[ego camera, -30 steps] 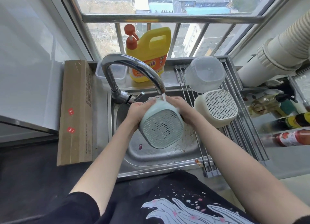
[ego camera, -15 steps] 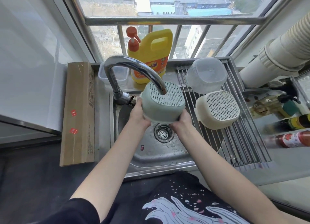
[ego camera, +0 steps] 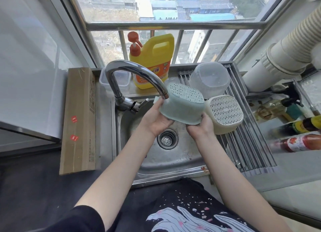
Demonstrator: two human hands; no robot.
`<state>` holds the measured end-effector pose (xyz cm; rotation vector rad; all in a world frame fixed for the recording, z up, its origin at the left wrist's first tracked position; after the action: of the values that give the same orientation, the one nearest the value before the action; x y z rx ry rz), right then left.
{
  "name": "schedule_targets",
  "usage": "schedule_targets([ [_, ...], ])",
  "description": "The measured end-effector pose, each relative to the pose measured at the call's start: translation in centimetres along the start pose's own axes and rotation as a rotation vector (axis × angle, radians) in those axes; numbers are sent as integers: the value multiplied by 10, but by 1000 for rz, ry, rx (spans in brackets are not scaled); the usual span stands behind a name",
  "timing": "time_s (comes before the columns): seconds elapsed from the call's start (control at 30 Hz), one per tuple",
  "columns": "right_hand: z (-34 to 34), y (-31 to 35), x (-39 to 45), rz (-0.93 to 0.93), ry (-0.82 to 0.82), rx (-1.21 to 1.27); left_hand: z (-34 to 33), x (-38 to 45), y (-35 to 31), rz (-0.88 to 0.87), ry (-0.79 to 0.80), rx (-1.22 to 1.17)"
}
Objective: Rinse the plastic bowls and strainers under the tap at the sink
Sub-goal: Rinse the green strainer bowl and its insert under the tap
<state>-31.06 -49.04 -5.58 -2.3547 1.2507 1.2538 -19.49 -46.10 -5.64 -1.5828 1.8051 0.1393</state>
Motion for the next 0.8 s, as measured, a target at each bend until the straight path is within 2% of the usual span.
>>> schedule_targets([
  [0.07, -5, 8, -4, 19, 48, -69, 15, -3, 11, 70, -89, -87],
  [0.2, -10, 13, -5, 93, 10, -351, 56, -15, 31, 226, -255, -69],
  [0.3, -13, 5, -5, -3, -76, -525, 80, -19, 31, 268, -299, -47],
  [0.33, -14, 3, -6, -47, -96, -562, 88, -19, 27, 271, -279, 59],
  [0.4, -21, -2, -7, -144, -97, -646, 96, -18, 11, 238, -225, 440],
  [0.47, -25, -6, -8, -225, -102, -760, 89, -12, -7, 119, -155, 650],
  [0.53, -28, -11, -6, -284, -105, -839, 66, -10, -18, 53, -49, 640],
  [0.63, -37, -16, -3, -327, -71, -848, 29, -14, -18, 100, 214, 730],
  [0.73, -43, -13, 3, -280, -90, -830, 25, -19, -15, 183, 247, 941],
  [0.8, -43, -13, 8, -237, -121, -848, 30, -19, -11, 204, 243, 948],
])
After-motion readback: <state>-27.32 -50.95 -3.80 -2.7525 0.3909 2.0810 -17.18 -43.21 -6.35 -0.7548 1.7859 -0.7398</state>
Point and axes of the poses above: each hand's wrist, its own x-axis towards the middle knuckle, its own z-axis out of the back of the hand, y = z × x, the point moved 6 cm from there along x, towards the middle knuckle, and after that the axes turned 10 degrees about -z, right-handed, at the moved point
